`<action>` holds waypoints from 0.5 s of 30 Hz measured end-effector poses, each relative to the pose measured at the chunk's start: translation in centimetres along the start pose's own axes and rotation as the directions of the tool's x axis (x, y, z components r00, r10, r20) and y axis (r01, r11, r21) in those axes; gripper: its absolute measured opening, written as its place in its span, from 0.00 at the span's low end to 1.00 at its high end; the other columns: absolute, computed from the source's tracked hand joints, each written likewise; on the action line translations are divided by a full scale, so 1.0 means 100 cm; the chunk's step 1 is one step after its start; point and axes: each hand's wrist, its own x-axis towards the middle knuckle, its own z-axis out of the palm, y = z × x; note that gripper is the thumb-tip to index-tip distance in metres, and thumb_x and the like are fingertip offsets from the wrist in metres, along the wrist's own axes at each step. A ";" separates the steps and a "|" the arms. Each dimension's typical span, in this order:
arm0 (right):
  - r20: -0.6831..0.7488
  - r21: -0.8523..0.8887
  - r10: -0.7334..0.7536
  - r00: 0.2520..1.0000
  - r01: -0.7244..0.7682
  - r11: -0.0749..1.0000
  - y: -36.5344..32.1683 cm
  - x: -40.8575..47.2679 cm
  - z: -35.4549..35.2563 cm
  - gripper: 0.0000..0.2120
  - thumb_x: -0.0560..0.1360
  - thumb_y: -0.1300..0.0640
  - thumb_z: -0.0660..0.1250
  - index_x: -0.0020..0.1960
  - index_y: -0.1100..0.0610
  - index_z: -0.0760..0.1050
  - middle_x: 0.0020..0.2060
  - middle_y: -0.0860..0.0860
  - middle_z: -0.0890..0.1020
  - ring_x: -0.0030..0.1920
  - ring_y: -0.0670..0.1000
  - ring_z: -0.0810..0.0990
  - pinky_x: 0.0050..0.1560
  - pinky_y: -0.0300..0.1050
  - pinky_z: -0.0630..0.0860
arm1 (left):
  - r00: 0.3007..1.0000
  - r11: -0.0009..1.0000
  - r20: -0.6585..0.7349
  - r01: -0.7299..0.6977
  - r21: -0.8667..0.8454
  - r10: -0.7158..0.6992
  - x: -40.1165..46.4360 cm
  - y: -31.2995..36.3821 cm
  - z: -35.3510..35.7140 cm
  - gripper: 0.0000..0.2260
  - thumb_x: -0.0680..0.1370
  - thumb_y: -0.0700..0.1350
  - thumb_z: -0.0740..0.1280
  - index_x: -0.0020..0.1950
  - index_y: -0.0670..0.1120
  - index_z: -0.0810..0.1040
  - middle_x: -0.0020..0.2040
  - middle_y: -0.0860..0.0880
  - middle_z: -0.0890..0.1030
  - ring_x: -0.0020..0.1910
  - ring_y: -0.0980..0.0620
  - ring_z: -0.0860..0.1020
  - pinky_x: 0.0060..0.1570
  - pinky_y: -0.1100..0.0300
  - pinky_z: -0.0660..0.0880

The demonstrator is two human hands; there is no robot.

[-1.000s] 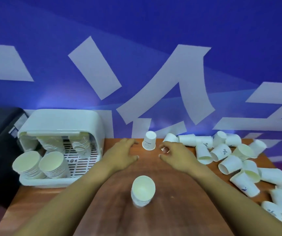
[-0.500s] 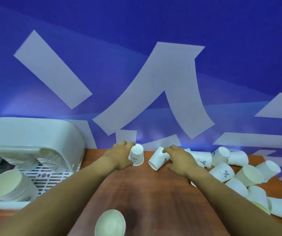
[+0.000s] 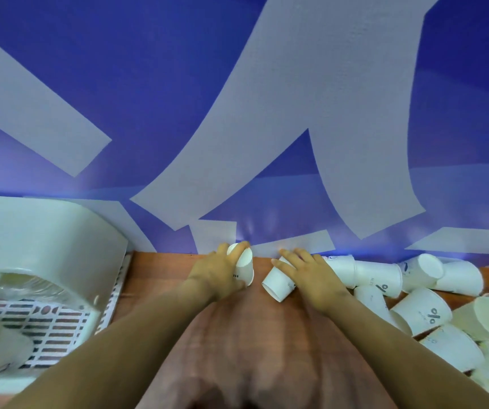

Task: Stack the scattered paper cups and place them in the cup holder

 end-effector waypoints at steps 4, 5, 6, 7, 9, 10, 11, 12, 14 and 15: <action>-0.005 0.020 0.019 1.000 -0.019 1.000 -0.002 0.003 0.003 0.30 0.77 0.64 0.59 0.76 0.49 0.55 0.76 0.50 0.55 0.75 0.54 0.54 0.71 0.50 0.58 | 0.998 1.000 -0.058 0.004 0.006 -0.004 0.000 0.006 -0.002 0.26 0.76 0.54 0.65 0.70 0.51 0.59 0.61 0.45 0.70 0.55 0.41 0.75 0.48 0.53 0.70; -0.002 0.015 0.023 1.000 -0.023 1.000 -0.003 0.002 0.001 0.30 0.77 0.63 0.59 0.76 0.49 0.55 0.76 0.50 0.56 0.74 0.54 0.55 0.71 0.50 0.59 | 0.998 1.000 -0.062 0.015 -0.002 -0.016 -0.001 0.006 -0.004 0.25 0.76 0.54 0.65 0.68 0.50 0.60 0.60 0.45 0.71 0.55 0.41 0.75 0.48 0.52 0.71; -0.001 0.013 0.025 1.000 -0.025 1.000 -0.003 0.000 -0.001 0.30 0.76 0.62 0.60 0.76 0.49 0.55 0.75 0.51 0.57 0.74 0.54 0.55 0.70 0.49 0.59 | 0.998 1.000 -0.064 0.026 -0.016 -0.027 -0.003 0.005 -0.006 0.24 0.75 0.55 0.66 0.67 0.50 0.61 0.59 0.46 0.72 0.56 0.42 0.74 0.49 0.52 0.71; -0.004 0.024 0.030 1.000 -0.029 0.999 -0.004 -0.002 -0.004 0.31 0.76 0.61 0.61 0.76 0.49 0.55 0.74 0.51 0.58 0.73 0.54 0.56 0.70 0.48 0.59 | 0.997 0.999 -0.069 0.035 -0.032 -0.037 -0.006 0.003 -0.010 0.24 0.75 0.55 0.67 0.65 0.50 0.62 0.59 0.46 0.73 0.56 0.43 0.73 0.50 0.51 0.72; -0.022 0.087 0.059 0.998 -0.057 0.995 -0.005 -0.011 -0.014 0.32 0.74 0.57 0.62 0.75 0.48 0.56 0.72 0.49 0.62 0.71 0.53 0.59 0.68 0.47 0.61 | 0.993 0.996 -0.104 0.049 -0.077 -0.057 -0.017 0.000 -0.019 0.23 0.74 0.57 0.68 0.62 0.50 0.63 0.56 0.47 0.76 0.55 0.44 0.72 0.48 0.52 0.73; -0.031 0.130 0.078 0.996 -0.073 0.989 -0.007 -0.017 -0.020 0.33 0.72 0.54 0.63 0.75 0.47 0.56 0.70 0.49 0.63 0.70 0.52 0.61 0.66 0.46 0.62 | 0.989 0.992 -0.131 0.052 -0.113 -0.067 -0.025 -0.001 -0.024 0.22 0.73 0.58 0.68 0.59 0.50 0.63 0.54 0.47 0.76 0.53 0.45 0.72 0.47 0.52 0.73; -0.039 0.174 0.096 0.995 -0.088 0.981 -0.010 -0.024 -0.027 0.34 0.71 0.51 0.64 0.75 0.47 0.57 0.68 0.48 0.65 0.68 0.52 0.64 0.64 0.45 0.65 | 0.984 0.986 -0.163 0.051 -0.161 -0.078 -0.033 -0.002 -0.029 0.22 0.72 0.58 0.69 0.57 0.50 0.63 0.53 0.48 0.77 0.52 0.45 0.72 0.46 0.52 0.73; -0.044 0.215 0.114 0.993 -0.102 0.971 -0.014 -0.031 -0.034 0.35 0.70 0.47 0.65 0.74 0.47 0.57 0.66 0.48 0.66 0.66 0.51 0.66 0.62 0.45 0.68 | 0.977 0.975 -0.193 0.047 -0.217 -0.090 -0.043 -0.004 -0.034 0.22 0.71 0.57 0.70 0.55 0.50 0.63 0.51 0.48 0.77 0.51 0.45 0.73 0.45 0.52 0.74; -0.064 0.284 0.164 0.984 -0.139 0.949 -0.026 -0.047 -0.051 0.36 0.68 0.43 0.65 0.73 0.46 0.58 0.62 0.47 0.67 0.61 0.51 0.71 0.54 0.45 0.72 | 0.964 0.946 -0.239 0.037 -0.323 -0.120 -0.066 -0.005 -0.044 0.22 0.70 0.56 0.71 0.52 0.50 0.62 0.49 0.49 0.76 0.48 0.46 0.74 0.43 0.53 0.75; -0.080 0.318 0.192 0.978 -0.157 0.935 -0.033 -0.056 -0.060 0.36 0.68 0.42 0.65 0.73 0.45 0.58 0.59 0.47 0.68 0.58 0.51 0.73 0.51 0.45 0.73 | 0.957 0.929 -0.258 0.033 -0.368 -0.136 -0.079 -0.006 -0.048 0.23 0.69 0.56 0.72 0.52 0.49 0.62 0.48 0.49 0.76 0.47 0.46 0.75 0.41 0.54 0.74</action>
